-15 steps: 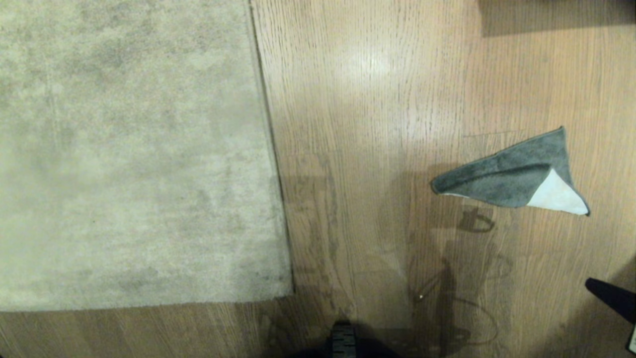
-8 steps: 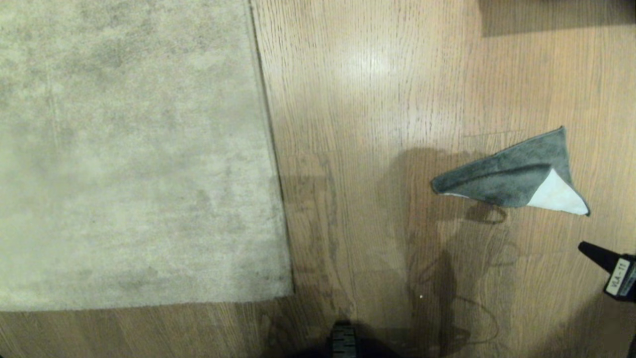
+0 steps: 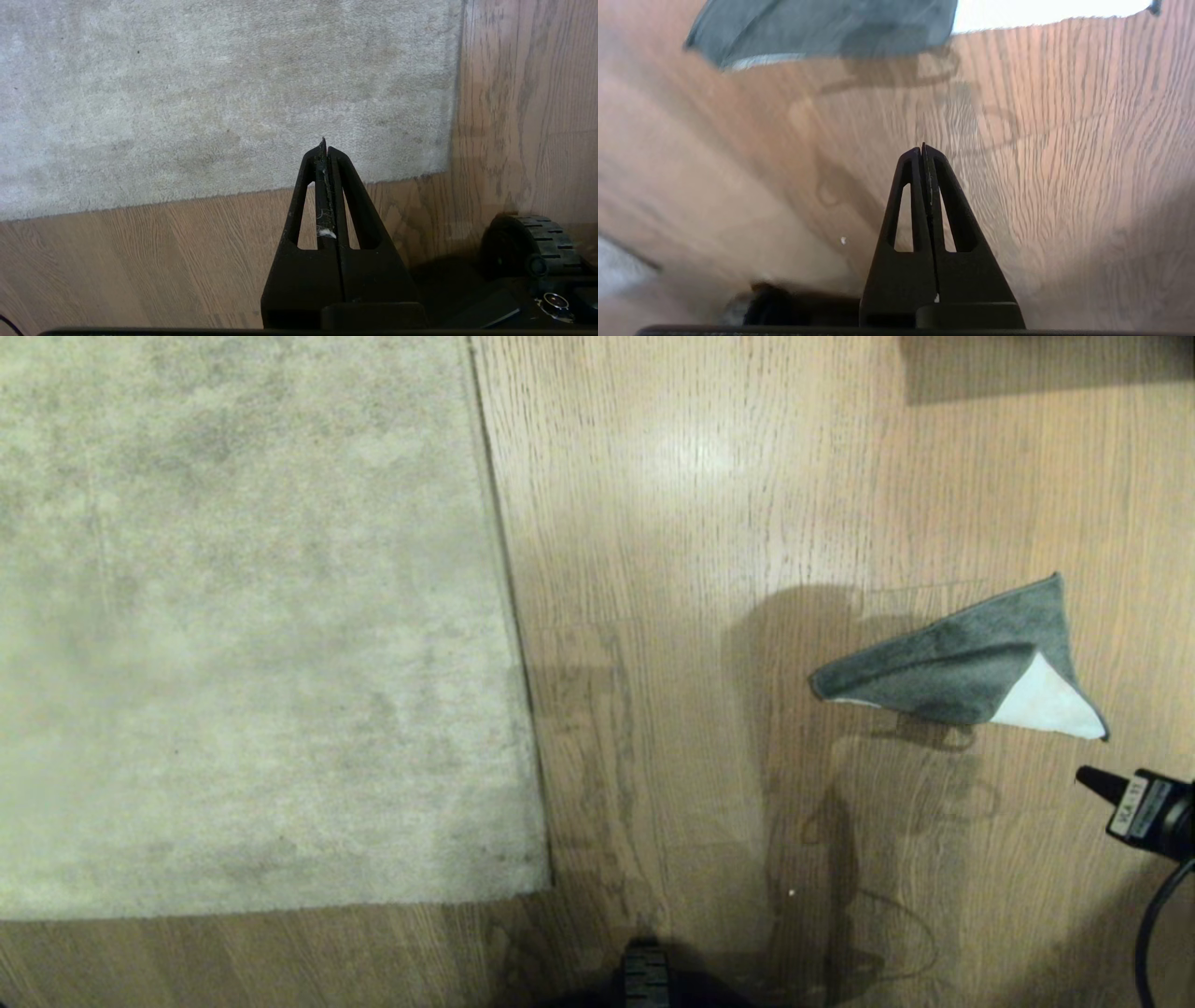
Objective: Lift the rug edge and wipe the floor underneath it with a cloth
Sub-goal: Pick up the rag
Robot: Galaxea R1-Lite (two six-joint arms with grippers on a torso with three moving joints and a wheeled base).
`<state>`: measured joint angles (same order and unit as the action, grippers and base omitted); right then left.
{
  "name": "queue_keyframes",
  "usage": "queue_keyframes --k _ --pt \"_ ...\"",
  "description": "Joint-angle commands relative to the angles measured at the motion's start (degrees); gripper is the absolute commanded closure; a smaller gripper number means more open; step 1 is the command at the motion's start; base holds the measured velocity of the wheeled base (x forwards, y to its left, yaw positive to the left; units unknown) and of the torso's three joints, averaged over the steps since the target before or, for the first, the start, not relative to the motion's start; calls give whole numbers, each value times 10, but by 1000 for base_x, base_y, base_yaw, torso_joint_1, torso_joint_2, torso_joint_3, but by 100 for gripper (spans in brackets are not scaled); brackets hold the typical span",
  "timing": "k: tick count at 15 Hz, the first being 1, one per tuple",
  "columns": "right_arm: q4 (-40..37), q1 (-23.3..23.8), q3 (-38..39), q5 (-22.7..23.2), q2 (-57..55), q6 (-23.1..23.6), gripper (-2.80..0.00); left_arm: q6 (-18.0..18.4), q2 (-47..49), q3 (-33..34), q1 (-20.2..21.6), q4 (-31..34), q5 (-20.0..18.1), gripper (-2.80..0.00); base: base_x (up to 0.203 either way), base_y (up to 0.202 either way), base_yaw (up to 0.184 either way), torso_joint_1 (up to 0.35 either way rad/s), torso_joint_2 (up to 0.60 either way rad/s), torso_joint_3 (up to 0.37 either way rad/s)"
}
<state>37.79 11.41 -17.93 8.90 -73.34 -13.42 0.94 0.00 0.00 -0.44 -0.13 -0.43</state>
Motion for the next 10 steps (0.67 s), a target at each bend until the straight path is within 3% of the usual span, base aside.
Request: queue_keyframes --k 1,7,10 --pt "5 6 -15 1 -29 -14 -280 0 0 0 0 0 0 0 0 0 0 0 0 0" --pt "4 7 -53 1 -62 -19 -280 0 0 0 0 0 0 0 0 0 0 0 0 0" --pt "0 7 -91 1 -89 -49 -280 0 0 0 0 0 0 0 0 0 0 0 0 0"
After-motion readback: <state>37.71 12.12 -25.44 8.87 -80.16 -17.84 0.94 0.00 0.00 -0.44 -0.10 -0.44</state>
